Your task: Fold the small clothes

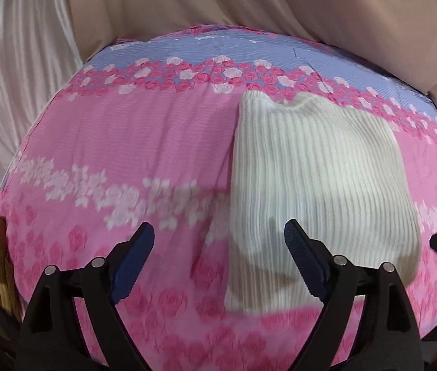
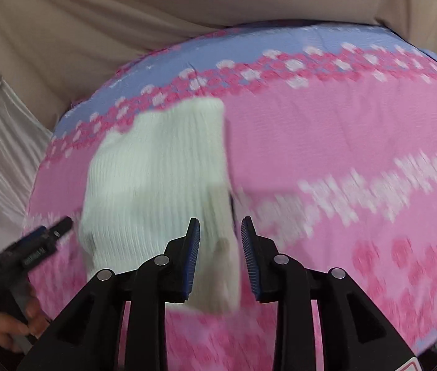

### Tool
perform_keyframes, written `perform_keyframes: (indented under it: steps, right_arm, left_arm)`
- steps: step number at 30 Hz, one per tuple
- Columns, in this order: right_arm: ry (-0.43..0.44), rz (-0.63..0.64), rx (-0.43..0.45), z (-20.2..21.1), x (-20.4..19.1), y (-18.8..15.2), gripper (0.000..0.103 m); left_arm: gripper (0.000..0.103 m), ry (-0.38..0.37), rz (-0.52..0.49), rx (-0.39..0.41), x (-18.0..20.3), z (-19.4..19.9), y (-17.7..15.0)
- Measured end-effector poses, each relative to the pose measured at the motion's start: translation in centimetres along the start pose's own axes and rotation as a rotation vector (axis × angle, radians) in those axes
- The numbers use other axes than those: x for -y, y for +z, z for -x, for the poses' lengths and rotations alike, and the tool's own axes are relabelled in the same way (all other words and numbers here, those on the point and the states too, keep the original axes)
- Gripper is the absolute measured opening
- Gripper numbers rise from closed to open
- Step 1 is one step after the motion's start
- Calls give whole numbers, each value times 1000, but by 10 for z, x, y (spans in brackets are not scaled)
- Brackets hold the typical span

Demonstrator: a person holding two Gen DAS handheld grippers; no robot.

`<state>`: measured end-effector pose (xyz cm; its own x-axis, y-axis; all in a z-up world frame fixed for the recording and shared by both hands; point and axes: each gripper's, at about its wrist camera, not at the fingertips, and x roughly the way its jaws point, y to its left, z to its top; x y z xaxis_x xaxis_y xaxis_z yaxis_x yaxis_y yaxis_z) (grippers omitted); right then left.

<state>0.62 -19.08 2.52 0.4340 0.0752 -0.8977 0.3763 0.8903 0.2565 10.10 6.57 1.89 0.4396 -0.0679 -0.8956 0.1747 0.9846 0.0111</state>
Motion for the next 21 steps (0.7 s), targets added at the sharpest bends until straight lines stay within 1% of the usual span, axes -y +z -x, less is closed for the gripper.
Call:
perform_keyframes:
  steps: [2,3,5,6,7,8,9,14,18,21]
  right_arm:
    - [-34,-17,-24,0,8,-21,28]
    - [-45,-19,-35,-1,10,-28,28]
    - [-67,0,-37,-1,7,-35,29]
    - [-97,19,-28,0,5,-37,32]
    - [-126,42,-19,-1,2,-39,34]
    - [-147,56,-13,-1,2,-41,40]
    - [-167,67,-11,-2,0,-45,42]
    - [-166,92,-28,-3,-4,-62,46]
    - [-160,77,-17,2,-4,-69,48]
    - [-163,68,-10,5,-4,-73,50]
  left_arm:
    - [89,2,11,13,3,11,-25]
    - [89,15,13,14,5,12,-35]
    - [89,34,10,-7,13,12,-51]
    - [89,31,-1,-20,16,10,-55]
    - [89,45,-18,-32,21,8,-58]
    - [89,67,-34,-34,25,7,-60]
    - [89,75,-39,-29,27,8,-61]
    - [89,61,-41,-26,37,14,-69]
    - [89,66,-61,-10,44,22,-76]
    - [89,66,-58,-8,46,25,-78]
